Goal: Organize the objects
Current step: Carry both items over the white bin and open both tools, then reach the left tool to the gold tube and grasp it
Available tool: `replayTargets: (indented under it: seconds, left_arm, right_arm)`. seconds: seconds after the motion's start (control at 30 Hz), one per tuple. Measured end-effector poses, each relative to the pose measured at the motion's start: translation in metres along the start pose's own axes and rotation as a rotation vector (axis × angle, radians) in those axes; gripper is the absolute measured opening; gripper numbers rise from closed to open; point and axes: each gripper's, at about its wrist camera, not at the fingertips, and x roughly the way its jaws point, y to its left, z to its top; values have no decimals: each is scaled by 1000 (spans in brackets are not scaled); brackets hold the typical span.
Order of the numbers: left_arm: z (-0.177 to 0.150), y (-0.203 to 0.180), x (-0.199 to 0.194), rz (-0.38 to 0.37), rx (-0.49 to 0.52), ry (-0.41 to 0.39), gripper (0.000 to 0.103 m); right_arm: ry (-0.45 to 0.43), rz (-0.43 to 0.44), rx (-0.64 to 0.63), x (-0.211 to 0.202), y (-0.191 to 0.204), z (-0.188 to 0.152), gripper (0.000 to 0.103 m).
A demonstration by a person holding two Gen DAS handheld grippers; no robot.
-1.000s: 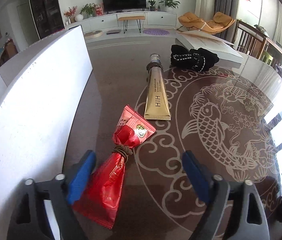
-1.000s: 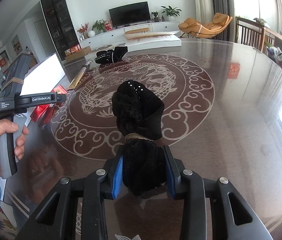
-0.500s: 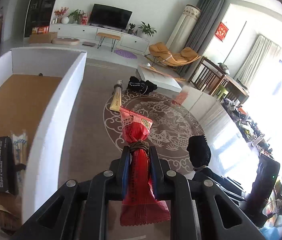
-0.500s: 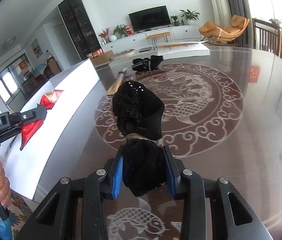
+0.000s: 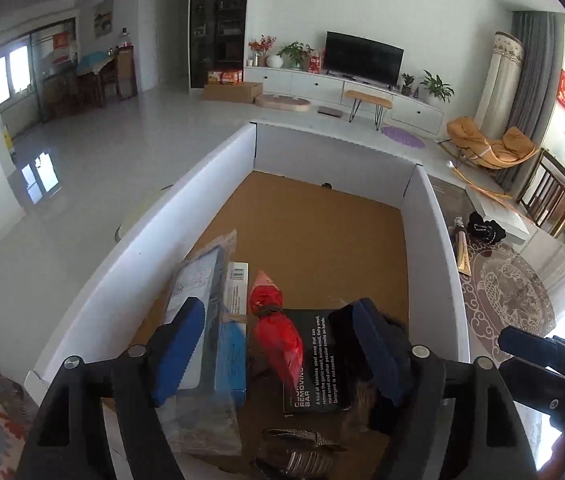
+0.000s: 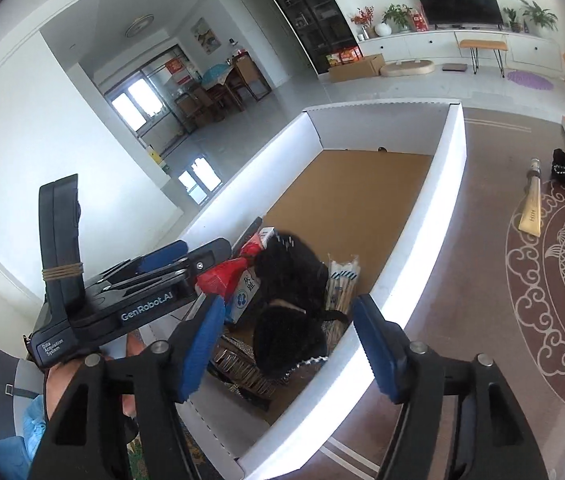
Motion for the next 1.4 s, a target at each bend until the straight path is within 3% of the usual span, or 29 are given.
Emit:
replayTargets:
  seconds: [0.1, 0.2, 0.27, 0.37, 0.43, 0.5, 0.63, 0.73, 0.83, 0.93, 1.13, 1.2, 1.23, 1.3, 1.33, 1.37, 1.4]
  left_arm:
    - [-8, -8, -10, -7, 4, -64, 91]
    - [-13, -38, -20, -70, 61, -90, 91]
    - [-19, -70, -31, -138, 122, -109, 92]
    - [-30, -129, -50, -272, 225, -118, 93]
    - [-40, -171, -55, -371, 292, -97, 101]
    - [-49, -211, -52, -434, 344, -77, 103]
    - [-47, -280, -7, -401, 383, -77, 103]
    - [-26, -307, 60, -265, 334, -62, 103]
    - [2, -315, 135, -218, 253, 31, 103]
    - [23, -326, 199, -195, 253, 110, 103]
    - [42, -335, 271, -195, 246, 197, 102]
    - [43, -334, 283, -204, 225, 224, 86]
    - [43, -336, 285, -191, 233, 213, 85]
    - [41, -339, 282, -184, 269, 188, 54]
    - [39, -341, 280, -170, 293, 178, 43]
    - [36, -342, 277, -170, 310, 171, 24]
    - [33, -340, 272, -160, 318, 170, 25]
  right_arm:
    - [-68, -78, 0, -16, -17, -16, 83]
    - [-143, -237, 12, -42, -55, -37, 93]
    - [-155, -383, 23, -55, -89, -57, 94]
    - [-107, -603, 67, -68, -152, -84, 94]
    - [-82, -692, 121, -80, -185, -105, 94]
    - [-75, -750, 176, -94, -212, -120, 94]
    - [-105, -792, 245, -116, -236, -133, 94]
    - [-119, -786, 255, -122, -238, -135, 94]
    - [-116, -774, 248, -123, -234, -138, 94]
    - [-108, -765, 243, -120, -235, -138, 94]
    - [-94, -733, 275, -116, -238, -139, 94]
    - [-100, -727, 281, -117, -240, -139, 94]
    - [-100, -727, 281, -117, -240, -139, 94]
    - [-95, -731, 278, -116, -239, -139, 94]
    - [-93, -732, 276, -115, -239, -139, 94]
    - [-92, -734, 275, -115, -239, -139, 94]
    - [-91, -734, 274, -114, -238, -139, 94]
